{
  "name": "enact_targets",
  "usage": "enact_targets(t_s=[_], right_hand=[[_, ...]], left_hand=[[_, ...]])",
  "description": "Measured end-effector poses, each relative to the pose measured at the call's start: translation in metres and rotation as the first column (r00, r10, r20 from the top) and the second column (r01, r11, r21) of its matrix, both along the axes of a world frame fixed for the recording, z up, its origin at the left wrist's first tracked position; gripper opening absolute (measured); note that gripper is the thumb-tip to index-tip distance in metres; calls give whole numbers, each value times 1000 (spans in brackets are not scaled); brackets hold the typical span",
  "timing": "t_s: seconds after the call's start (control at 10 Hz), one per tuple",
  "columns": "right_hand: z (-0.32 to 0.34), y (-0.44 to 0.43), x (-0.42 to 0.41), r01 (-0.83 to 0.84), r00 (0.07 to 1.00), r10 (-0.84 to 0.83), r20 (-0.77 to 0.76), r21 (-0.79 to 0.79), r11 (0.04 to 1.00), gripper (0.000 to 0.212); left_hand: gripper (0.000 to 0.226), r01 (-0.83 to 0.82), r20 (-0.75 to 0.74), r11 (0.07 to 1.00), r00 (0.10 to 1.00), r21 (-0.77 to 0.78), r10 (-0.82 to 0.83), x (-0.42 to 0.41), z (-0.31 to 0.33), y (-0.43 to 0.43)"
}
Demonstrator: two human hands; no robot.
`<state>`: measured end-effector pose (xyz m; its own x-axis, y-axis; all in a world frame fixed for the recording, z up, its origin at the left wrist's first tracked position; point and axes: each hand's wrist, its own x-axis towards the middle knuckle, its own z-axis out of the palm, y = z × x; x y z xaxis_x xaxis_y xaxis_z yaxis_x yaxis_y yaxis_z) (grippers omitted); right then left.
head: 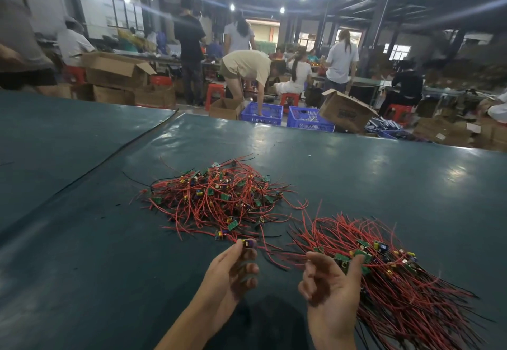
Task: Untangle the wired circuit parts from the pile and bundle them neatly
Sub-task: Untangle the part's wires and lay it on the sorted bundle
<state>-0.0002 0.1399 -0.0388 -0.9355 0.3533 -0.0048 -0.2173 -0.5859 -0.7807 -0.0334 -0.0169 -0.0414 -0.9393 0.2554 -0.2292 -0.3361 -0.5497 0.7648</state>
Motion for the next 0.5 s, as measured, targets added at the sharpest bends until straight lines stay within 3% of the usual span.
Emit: enact_targets(t_s=[0.2, 0.4, 0.5], right_hand=[[-9, -27, -1, -196, 976, 126, 180, 449, 872, 42], [-1, -31, 4, -185, 982, 151, 115, 392, 901, 32], [2, -33, 6, -184, 981, 150, 125, 331, 926, 24]], left_hand=[[41, 178, 73, 979, 980, 102, -186, 8, 8, 6], [43, 322, 114, 939, 935, 121, -336, 13, 3, 1], [30, 221, 147, 974, 966, -53, -211, 10, -14, 3]])
